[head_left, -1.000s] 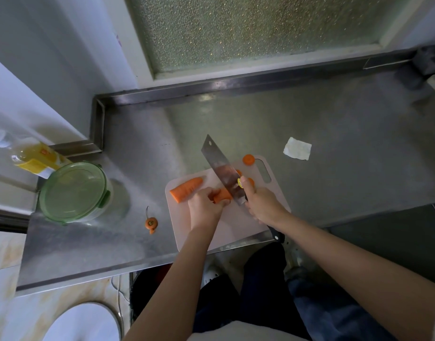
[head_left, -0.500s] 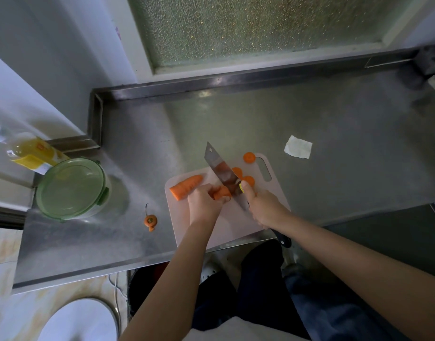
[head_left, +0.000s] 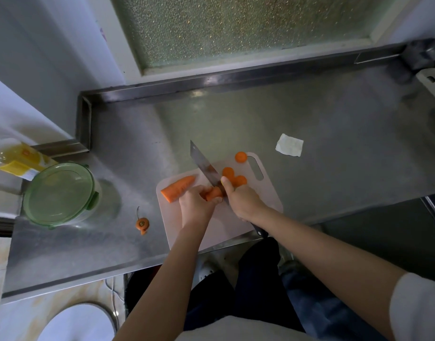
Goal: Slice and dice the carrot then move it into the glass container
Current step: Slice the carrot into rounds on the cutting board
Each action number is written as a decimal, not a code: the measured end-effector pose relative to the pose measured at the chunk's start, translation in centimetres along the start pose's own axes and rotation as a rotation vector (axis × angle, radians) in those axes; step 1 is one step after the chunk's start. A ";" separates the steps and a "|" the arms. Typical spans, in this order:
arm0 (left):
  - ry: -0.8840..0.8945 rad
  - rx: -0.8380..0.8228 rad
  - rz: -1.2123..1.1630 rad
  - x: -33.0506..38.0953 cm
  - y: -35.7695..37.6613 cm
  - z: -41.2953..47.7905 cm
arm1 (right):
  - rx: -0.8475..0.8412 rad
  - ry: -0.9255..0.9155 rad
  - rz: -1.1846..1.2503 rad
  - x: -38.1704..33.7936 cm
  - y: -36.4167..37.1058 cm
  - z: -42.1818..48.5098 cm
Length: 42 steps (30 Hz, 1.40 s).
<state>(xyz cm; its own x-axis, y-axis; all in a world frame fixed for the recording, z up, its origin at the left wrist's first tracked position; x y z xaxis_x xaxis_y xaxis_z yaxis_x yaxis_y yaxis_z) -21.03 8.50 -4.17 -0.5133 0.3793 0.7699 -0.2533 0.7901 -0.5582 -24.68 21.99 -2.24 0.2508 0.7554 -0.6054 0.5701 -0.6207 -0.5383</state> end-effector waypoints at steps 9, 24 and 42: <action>0.000 -0.002 -0.021 0.1 -0.2 0.0 | -0.082 0.022 -0.043 3.3 0.2 -1.1; 0.018 -0.021 -0.046 0.3 -0.2 -0.1 | 0.063 -0.037 0.106 3.1 1.1 0.1; -0.003 0.004 -0.119 0.1 -0.4 -0.7 | 0.062 -0.028 0.189 3.9 -0.9 2.1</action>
<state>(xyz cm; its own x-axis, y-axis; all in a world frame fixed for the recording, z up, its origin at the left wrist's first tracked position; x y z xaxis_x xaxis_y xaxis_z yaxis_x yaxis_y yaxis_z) -20.41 8.58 -3.69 -0.4819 0.2814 0.8298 -0.3162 0.8274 -0.4642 -25.89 25.00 -5.38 0.3269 0.6183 -0.7147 0.4649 -0.7636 -0.4480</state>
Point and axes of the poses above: each hand's wrist, its own z-axis towards the middle knuckle, its own y-axis out of the palm, x = y × z, the point moved 10 cm from there along z, towards the middle knuckle, and after that the axes turned 1 degree about -z, right-handed, at the moved point
